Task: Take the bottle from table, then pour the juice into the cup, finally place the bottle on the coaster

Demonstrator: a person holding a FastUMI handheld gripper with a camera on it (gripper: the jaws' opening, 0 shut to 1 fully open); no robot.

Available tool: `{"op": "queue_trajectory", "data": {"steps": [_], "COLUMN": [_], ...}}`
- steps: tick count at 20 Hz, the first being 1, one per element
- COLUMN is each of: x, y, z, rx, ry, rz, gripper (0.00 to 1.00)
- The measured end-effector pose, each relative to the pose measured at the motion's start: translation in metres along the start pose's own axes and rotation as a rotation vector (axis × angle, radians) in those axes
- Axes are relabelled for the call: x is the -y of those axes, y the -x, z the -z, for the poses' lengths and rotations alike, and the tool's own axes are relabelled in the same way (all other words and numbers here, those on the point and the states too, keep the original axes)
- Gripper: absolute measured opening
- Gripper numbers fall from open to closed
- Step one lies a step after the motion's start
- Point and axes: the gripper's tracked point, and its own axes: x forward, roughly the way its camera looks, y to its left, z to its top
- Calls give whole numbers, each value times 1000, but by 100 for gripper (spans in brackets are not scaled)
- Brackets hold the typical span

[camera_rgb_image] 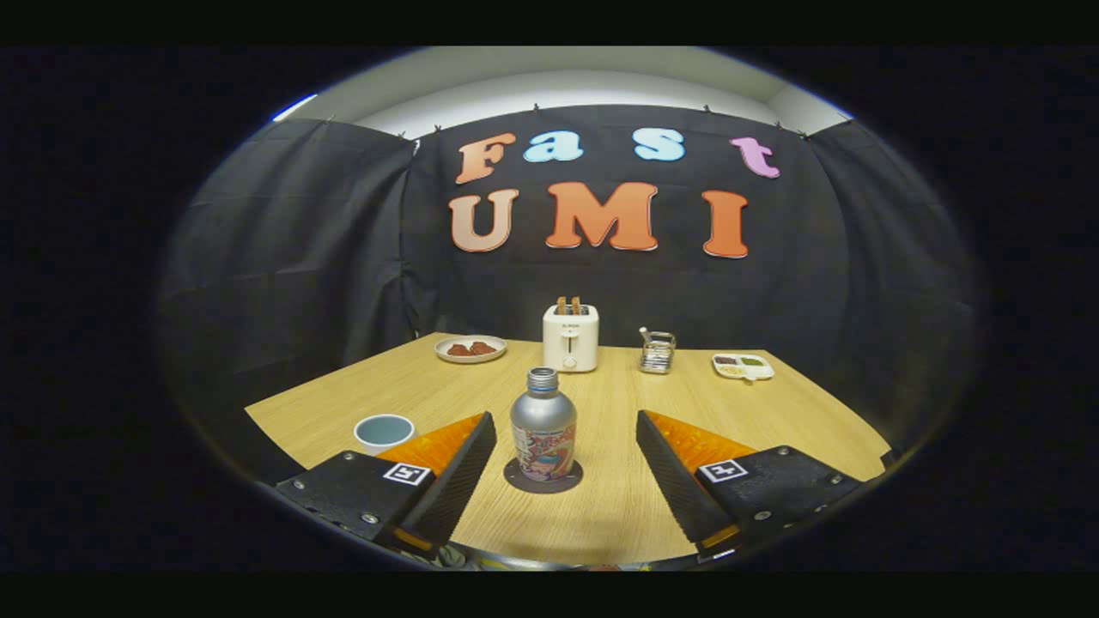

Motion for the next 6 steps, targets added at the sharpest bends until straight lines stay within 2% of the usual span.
{"op": "queue_trajectory", "data": {"steps": [6], "x": [22], "y": [33], "z": [-2], "rx": [28], "ry": [-9], "rz": [53], "gripper": [97]}}
